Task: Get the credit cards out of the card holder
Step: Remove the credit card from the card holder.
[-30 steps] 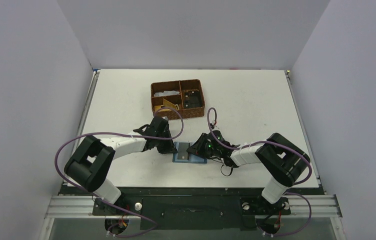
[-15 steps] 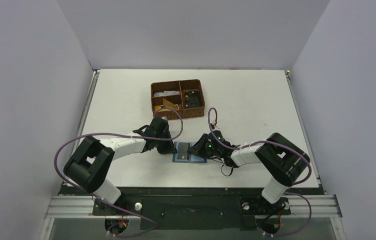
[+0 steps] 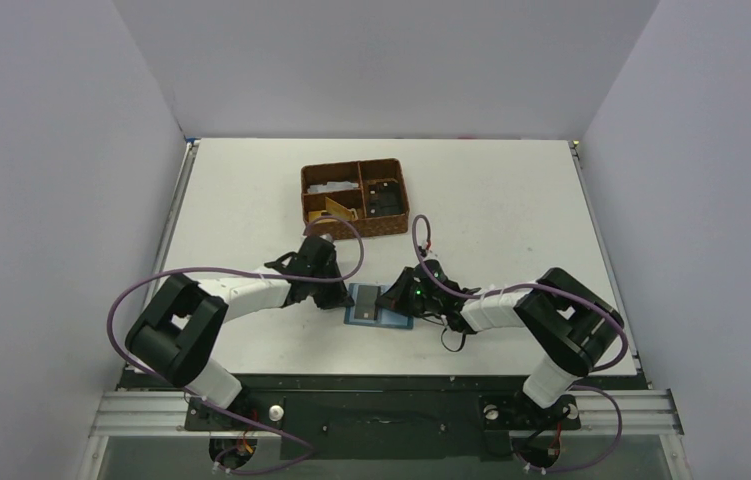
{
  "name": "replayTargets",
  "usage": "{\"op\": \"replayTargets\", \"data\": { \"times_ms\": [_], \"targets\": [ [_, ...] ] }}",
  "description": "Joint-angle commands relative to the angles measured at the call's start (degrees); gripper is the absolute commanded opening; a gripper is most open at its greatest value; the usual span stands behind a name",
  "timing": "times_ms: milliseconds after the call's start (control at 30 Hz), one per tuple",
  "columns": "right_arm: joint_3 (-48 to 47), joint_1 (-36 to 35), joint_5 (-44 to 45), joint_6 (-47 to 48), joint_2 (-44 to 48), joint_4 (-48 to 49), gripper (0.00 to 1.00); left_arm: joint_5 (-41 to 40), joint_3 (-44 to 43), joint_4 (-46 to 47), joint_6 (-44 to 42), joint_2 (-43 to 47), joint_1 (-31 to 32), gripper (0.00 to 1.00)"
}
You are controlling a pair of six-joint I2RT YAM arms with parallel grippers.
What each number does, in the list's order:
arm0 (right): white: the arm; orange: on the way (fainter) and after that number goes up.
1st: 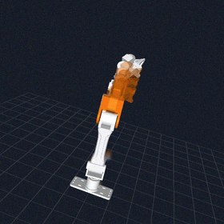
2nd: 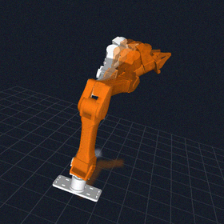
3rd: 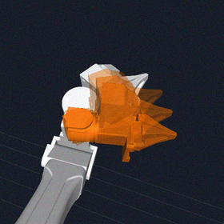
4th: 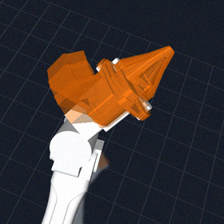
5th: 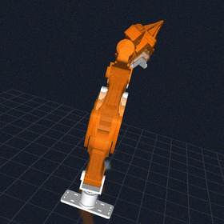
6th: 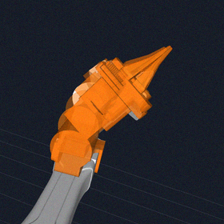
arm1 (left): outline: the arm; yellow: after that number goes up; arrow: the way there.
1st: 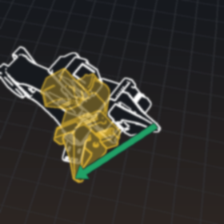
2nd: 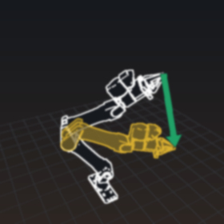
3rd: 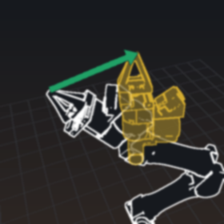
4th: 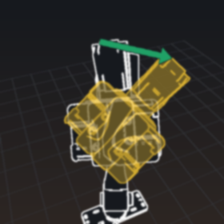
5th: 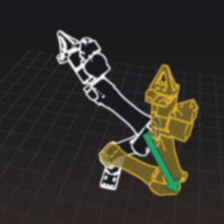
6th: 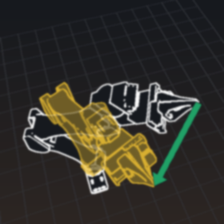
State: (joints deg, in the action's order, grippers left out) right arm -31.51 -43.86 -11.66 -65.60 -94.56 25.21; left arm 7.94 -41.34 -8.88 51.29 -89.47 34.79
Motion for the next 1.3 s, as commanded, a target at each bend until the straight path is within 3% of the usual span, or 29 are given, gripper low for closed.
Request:
{"op": "replayTargets", "data": {
  "times_ms": [0,567,1267],
  "targets": [
    [0.2,0.6,2.3,2.4,1.8,-3.1,0.0,-6.0,3.8,-6.2,-1.2,-2.2,-0.2,0.0],
    [1.2,1.0,2.9,3.8,2.7,-5.1,0.0,-5.9,6.7,-4.6,0.5,-0.7,-2.1,0.0],
    [2.8,3.0,4.1,6.7,10.4,-11.8,0.0,-5.6,7.5,-4.2,0.9,0.3,-2.4,0.0]
  ]
}}
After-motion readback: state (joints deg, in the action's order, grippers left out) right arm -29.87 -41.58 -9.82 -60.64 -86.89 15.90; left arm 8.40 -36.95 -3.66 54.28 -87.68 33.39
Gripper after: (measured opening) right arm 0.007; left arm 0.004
